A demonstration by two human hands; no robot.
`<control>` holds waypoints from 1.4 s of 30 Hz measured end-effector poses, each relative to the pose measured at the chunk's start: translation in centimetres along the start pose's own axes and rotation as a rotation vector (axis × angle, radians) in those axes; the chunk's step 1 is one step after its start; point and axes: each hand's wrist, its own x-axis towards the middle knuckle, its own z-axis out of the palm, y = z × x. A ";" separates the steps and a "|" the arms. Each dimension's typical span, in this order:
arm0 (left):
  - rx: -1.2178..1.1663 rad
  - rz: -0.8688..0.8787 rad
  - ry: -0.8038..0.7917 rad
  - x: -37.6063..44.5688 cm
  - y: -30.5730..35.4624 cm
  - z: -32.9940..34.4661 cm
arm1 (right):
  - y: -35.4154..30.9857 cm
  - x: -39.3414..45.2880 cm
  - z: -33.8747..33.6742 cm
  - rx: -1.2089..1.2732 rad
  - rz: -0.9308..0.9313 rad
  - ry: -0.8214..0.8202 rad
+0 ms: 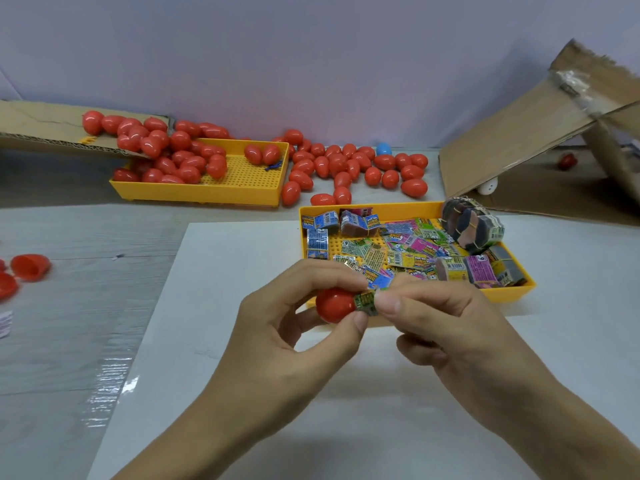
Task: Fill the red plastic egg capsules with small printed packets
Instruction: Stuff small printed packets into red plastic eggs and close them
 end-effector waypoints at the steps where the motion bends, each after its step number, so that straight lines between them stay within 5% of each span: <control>1: -0.056 -0.039 -0.022 0.0 0.1 -0.1 | -0.1 0.0 -0.1 0.035 0.034 -0.021; 12: -0.045 -0.055 -0.007 0.0 0.2 0.0 | -0.3 0.0 -0.5 0.197 0.231 0.002; 34: 0.667 0.385 0.029 -0.2 -0.2 0.0 | -0.6 0.2 -0.4 0.117 0.312 0.062; 42: 0.482 0.281 0.051 -0.2 0.0 0.1 | -0.4 0.2 -0.1 0.039 0.241 0.115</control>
